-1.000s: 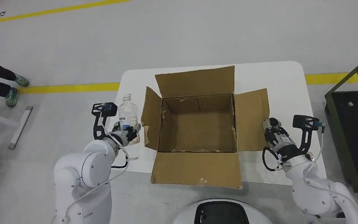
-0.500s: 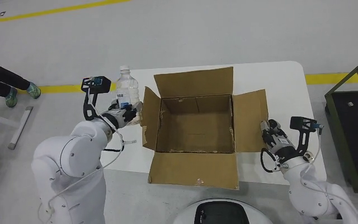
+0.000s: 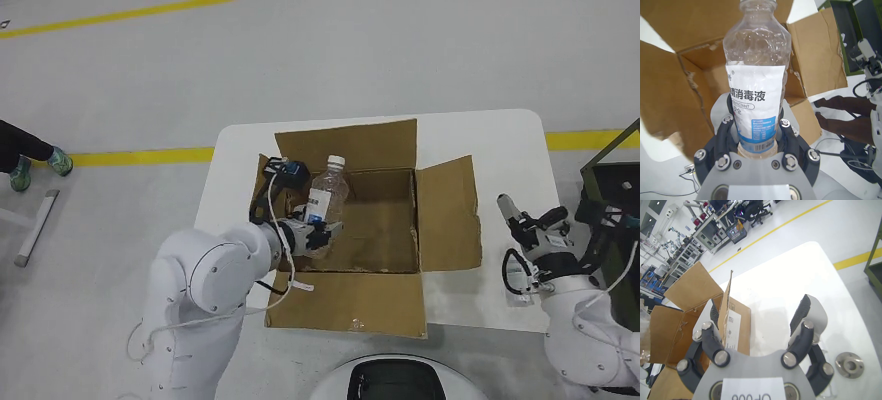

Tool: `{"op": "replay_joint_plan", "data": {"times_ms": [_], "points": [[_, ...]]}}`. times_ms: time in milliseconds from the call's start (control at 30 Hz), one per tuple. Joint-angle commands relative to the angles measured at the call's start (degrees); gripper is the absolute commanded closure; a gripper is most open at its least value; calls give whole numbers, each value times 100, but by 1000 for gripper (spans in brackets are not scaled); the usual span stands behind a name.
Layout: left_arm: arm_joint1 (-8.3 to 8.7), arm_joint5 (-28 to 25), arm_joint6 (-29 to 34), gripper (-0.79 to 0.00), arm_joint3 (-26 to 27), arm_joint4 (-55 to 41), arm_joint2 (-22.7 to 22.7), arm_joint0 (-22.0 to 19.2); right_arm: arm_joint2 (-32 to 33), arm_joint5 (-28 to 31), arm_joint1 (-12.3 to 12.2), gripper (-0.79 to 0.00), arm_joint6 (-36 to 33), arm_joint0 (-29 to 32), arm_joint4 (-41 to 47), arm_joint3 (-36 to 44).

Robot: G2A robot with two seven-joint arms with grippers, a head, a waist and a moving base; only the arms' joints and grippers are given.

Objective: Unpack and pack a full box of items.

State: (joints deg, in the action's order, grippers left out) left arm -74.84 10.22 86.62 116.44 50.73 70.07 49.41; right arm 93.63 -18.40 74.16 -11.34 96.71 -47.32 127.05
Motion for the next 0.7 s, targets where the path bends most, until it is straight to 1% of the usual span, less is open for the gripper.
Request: {"op": "replay_joint_plan", "data": {"times_ms": [0,33,267,500,667], "points": [[-7,11,-92,0,-222,91,-178,9,136,-45,-1,-785,24,5,-13,50],[-11,9,-150,0,-311,115,-257,12,199,-42,-2,-785,11,6,3,79],[-11,9,-150,0,-311,115,-257,12,510,39,-11,-785,-10,24,-73,245],[-11,9,-150,0,-311,115,-257,12,541,119,-26,-785,51,95,-715,249],[-11,9,-150,0,-311,115,-257,12,540,131,-13,-785,105,130,-760,188]]}}
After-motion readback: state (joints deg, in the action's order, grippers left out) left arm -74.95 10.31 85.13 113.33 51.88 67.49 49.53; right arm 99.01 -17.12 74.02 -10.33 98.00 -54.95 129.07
